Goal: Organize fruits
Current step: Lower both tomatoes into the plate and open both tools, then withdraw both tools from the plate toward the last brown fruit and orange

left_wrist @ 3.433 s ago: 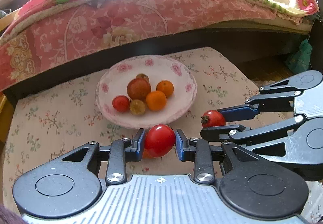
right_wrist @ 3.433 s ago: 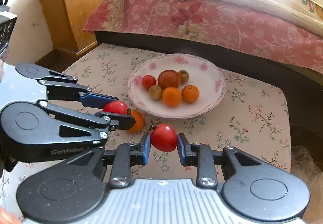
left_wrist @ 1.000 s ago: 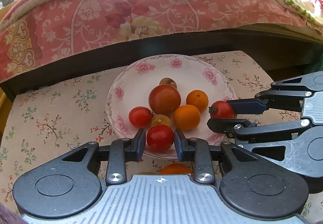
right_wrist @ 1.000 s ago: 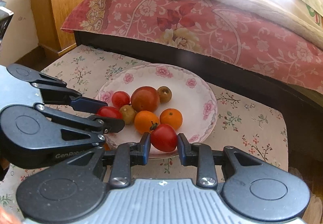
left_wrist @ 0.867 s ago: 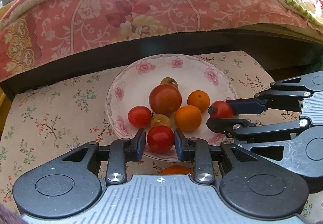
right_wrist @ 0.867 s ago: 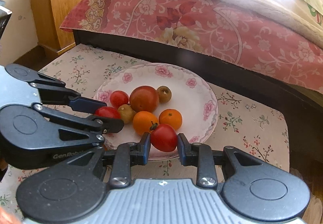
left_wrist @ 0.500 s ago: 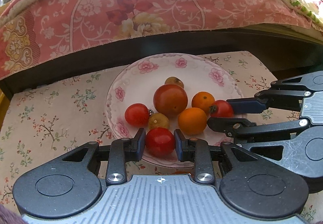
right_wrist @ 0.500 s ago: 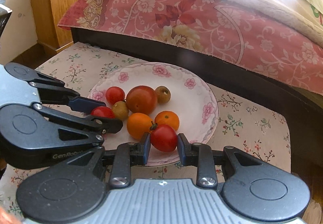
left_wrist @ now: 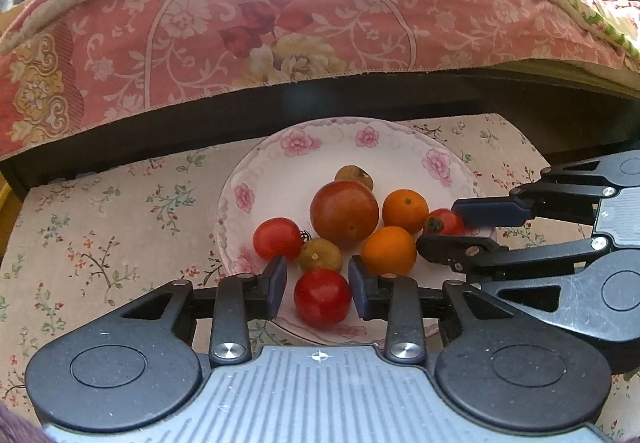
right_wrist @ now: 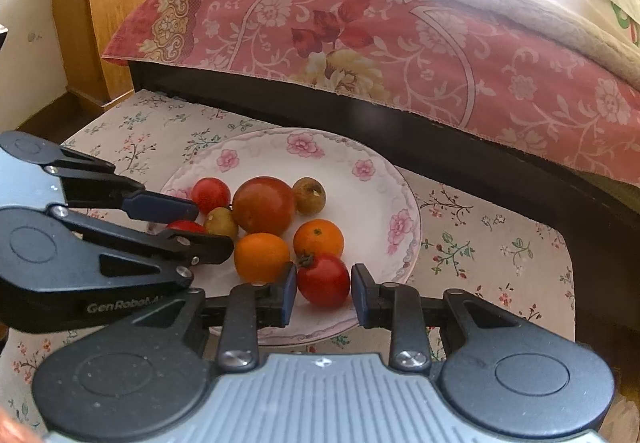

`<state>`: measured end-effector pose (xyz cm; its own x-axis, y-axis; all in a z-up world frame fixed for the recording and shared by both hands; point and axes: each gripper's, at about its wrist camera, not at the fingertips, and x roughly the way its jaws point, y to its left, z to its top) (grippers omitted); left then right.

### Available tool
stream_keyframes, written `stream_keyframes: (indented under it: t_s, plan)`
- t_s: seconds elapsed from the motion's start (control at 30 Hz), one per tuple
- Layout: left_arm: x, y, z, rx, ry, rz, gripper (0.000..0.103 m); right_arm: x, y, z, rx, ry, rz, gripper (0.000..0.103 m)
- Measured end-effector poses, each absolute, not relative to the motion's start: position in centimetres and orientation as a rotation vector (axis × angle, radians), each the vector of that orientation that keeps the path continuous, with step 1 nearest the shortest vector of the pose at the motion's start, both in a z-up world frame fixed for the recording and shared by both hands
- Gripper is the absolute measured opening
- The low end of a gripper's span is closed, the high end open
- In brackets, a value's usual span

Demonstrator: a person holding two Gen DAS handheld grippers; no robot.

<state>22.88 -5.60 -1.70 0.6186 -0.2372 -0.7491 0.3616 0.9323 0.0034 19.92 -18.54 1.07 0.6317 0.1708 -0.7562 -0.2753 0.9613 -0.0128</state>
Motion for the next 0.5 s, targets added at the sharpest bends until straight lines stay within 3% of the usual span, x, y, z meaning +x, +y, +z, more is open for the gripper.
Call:
stream_keyframes:
  t_s: [0.2,0.5]
  plan:
    - [22.4,-5.3,-0.7,0.154,0.815,-0.344,0.047,19.5,-18.7,1.7,-0.126,0.844,0.254,0.043]
    - [21.2,-4.6,1.0,0.153,0.796,-0.345,0.049,18.5,-19.0,2.8,-0.105,0.822,0.233,0.043]
